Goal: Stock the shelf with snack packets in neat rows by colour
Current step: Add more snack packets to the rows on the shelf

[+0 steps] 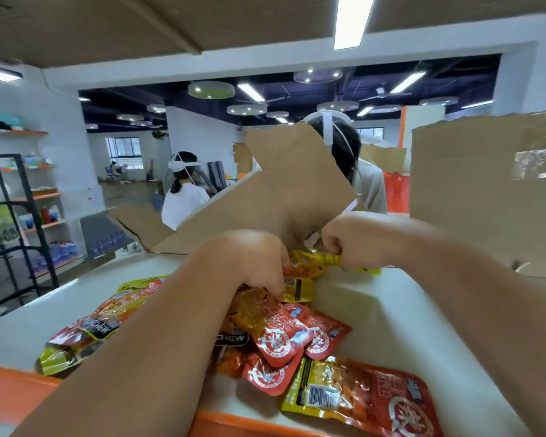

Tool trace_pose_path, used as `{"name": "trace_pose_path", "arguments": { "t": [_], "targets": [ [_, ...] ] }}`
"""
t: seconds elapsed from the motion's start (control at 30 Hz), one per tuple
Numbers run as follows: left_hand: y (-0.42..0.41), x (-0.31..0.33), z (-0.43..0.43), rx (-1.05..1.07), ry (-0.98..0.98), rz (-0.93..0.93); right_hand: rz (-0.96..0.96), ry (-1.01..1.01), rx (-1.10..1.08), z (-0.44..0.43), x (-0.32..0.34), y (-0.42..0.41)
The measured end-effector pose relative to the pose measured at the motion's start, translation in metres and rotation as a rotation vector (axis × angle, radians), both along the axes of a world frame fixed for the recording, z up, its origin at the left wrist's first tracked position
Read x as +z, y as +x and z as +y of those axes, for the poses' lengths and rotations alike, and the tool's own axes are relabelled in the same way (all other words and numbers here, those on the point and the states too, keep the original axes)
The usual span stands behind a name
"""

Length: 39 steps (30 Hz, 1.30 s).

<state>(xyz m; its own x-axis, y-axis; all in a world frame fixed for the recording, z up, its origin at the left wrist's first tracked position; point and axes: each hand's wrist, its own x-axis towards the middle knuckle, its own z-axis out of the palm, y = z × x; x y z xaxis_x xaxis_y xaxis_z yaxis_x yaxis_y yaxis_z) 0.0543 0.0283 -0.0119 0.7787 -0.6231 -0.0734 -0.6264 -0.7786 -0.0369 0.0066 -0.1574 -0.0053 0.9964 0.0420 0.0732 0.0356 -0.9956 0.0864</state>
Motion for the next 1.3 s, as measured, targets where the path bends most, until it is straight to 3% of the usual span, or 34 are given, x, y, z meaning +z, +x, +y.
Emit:
{"name": "trace_pose_path", "arguments": {
  "t": [0.17, 0.33, 0.5, 0.7, 0.9, 1.03, 1.13, 1.3],
  "targets": [
    [-0.003, -0.001, -0.002, -0.01, 0.01, 0.024, 0.326, 0.127, -0.022, 0.009, -0.005, -0.004],
    [-0.006, 0.003, 0.001, 0.025, -0.121, -0.039, 0.208, 0.075, -0.009, 0.005, -0.012, -0.003],
    [-0.004, 0.007, 0.006, 0.028, -0.25, -0.106, 0.268, 0.178, -0.054, -0.002, -0.009, -0.008],
    [-0.001, 0.012, 0.01, -0.086, -0.498, -0.123, 0.293, 0.068, -0.165, -0.013, -0.004, -0.017],
    [-0.002, 0.008, 0.011, -0.02, -0.161, 0.038, 0.289, 0.071, -0.257, -0.025, -0.003, -0.022],
    [0.0, 0.003, 0.0, 0.038, -0.19, 0.003, 0.301, 0.062, -0.268, -0.022, -0.005, -0.02],
    [-0.006, -0.005, -0.013, 0.059, -0.069, 0.042, 0.304, 0.046, -0.269, -0.018, -0.006, -0.019],
    [-0.024, -0.008, -0.025, -0.035, -0.017, 0.022, 0.282, 0.063, -0.278, -0.018, -0.005, -0.019]
  ]
}}
